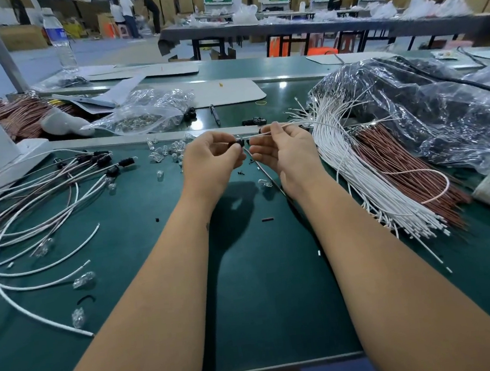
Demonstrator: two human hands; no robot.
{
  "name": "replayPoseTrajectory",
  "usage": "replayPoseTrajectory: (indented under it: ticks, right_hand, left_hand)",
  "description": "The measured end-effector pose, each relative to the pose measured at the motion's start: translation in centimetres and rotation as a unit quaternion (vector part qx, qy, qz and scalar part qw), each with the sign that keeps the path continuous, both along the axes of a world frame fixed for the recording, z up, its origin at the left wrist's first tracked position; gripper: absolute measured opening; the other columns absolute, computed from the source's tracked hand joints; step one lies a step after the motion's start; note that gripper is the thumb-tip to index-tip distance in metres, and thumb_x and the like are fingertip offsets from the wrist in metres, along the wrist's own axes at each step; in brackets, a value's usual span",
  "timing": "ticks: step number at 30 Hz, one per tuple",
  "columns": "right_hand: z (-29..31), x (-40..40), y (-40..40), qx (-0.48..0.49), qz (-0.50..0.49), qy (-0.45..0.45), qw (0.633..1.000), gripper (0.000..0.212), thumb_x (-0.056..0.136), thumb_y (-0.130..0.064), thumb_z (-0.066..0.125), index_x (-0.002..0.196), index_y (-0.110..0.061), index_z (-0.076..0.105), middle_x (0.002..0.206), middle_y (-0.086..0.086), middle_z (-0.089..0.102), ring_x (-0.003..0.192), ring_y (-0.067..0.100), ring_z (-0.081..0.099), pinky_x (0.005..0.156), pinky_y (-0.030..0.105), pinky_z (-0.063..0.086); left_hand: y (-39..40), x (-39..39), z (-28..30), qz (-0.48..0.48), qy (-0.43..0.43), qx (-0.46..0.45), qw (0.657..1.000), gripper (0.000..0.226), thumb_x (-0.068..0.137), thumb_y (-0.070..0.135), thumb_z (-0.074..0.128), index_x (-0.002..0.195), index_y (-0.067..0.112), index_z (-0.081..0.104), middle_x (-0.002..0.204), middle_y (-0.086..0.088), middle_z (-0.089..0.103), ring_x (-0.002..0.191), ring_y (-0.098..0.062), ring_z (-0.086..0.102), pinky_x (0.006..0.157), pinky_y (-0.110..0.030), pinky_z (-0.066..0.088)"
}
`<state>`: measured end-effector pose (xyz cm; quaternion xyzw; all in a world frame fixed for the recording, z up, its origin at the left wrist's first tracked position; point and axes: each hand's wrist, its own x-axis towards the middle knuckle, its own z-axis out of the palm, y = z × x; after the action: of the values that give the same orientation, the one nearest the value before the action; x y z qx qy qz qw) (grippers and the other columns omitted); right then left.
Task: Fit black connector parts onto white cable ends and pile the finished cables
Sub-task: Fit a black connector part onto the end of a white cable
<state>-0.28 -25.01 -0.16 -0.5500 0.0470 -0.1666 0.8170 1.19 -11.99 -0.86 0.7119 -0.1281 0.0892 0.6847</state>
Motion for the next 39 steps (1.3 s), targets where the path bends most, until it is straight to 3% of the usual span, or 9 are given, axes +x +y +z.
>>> replayPoseTrajectory:
  ticks: [3,7,10,14,18,27,31,36,39]
  right_hand:
    - [0.0,0.1,-0.1,0.011,-0.027,-0.007,1.0,0.015,0.1,-0.01,0.049,0.087,-0.004,0.054,0.071,0.012,0.065,0.052,0.014,0.064,0.055,0.022,0.055]
    - [0.0,-0.1,-0.4,-0.022,-0.034,-0.003,0.999,0.011,0.089,0.001,0.064,0.086,-0.005,0.055,0.07,0.01,0.064,0.054,0.013,0.063,0.055,0.021,0.054]
    - [0.2,-0.2,-0.2,-0.052,-0.028,-0.002,0.998,0.018,0.085,0.004,0.065,0.078,-0.009,0.054,0.066,0.007,0.062,0.054,0.013,0.059,0.053,0.022,0.051]
    - [0.2,-0.3,0.0,-0.089,-0.024,-0.012,0.996,0.018,0.084,0.007,0.063,0.076,-0.009,0.059,0.063,0.005,0.061,0.053,0.012,0.058,0.053,0.022,0.051]
    - [0.1,-0.5,0.5,-0.16,-0.014,-0.021,0.987,0.014,0.084,0.005,0.064,0.076,-0.007,0.061,0.066,0.007,0.062,0.054,0.011,0.059,0.056,0.023,0.052]
    - [-0.1,-0.3,0.4,-0.286,-0.116,-0.026,0.951,0.016,0.077,-0.007,0.066,0.068,-0.018,0.061,0.054,-0.006,0.063,0.054,0.011,0.061,0.061,0.036,0.056]
    - [-0.1,-0.3,0.4,-0.293,-0.102,-0.022,0.95,0.017,0.077,-0.007,0.066,0.067,-0.019,0.06,0.055,-0.006,0.064,0.053,0.011,0.062,0.056,0.027,0.054]
    - [-0.2,-0.3,0.2,-0.257,-0.082,-0.017,0.963,0.018,0.078,0.0,0.063,0.068,-0.015,0.06,0.053,-0.006,0.061,0.051,0.009,0.058,0.055,0.023,0.052]
    - [-0.3,-0.3,0.2,-0.24,-0.067,-0.013,0.968,0.02,0.079,0.003,0.063,0.068,-0.014,0.06,0.055,-0.002,0.062,0.051,0.01,0.058,0.055,0.023,0.052]
  left_hand:
    - [0.1,0.1,0.1,0.006,-0.001,-0.034,0.999,0.01,0.09,0.002,0.06,0.087,0.012,0.061,0.078,-0.009,0.069,0.067,-0.014,0.068,0.068,-0.024,0.057]
    - [0.3,0.5,-0.1,0.026,0.005,-0.038,0.999,0.013,0.087,0.002,0.061,0.088,0.015,0.063,0.082,-0.01,0.07,0.076,-0.021,0.068,0.076,-0.031,0.058]
    - [0.1,0.6,-0.3,0.048,0.004,0.023,0.999,0.011,0.081,0.006,0.067,0.08,0.016,0.063,0.08,-0.011,0.07,0.076,-0.023,0.067,0.08,-0.038,0.058]
    - [0.2,0.7,-0.5,0.136,-0.058,0.188,0.971,0.008,0.078,0.012,0.068,0.082,0.015,0.062,0.072,0.008,0.062,0.073,-0.014,0.061,0.061,-0.012,0.042]
    - [0.0,0.3,-0.5,0.132,-0.088,0.227,0.961,0.009,0.077,0.011,0.065,0.085,0.01,0.064,0.077,0.001,0.064,0.076,-0.017,0.06,0.067,-0.023,0.041]
    - [0.1,0.6,-0.9,0.109,-0.093,0.21,0.967,0.007,0.077,0.016,0.069,0.083,0.019,0.066,0.063,0.011,0.058,0.06,-0.006,0.055,0.062,-0.019,0.042]
    - [0.2,0.9,-1.0,0.114,-0.101,0.214,0.965,0.006,0.078,0.018,0.07,0.083,0.02,0.069,0.06,0.011,0.058,0.057,0.0,0.052,0.06,-0.017,0.041]
    - [0.2,0.8,-0.8,0.113,-0.117,0.224,0.961,0.015,0.078,0.017,0.072,0.093,0.017,0.075,0.084,-0.001,0.071,0.076,-0.015,0.065,0.075,-0.024,0.051]
    - [0.1,0.5,-0.7,0.081,-0.129,0.199,0.968,0.019,0.079,0.008,0.07,0.097,0.013,0.075,0.087,0.0,0.073,0.078,-0.009,0.067,0.076,-0.013,0.05]
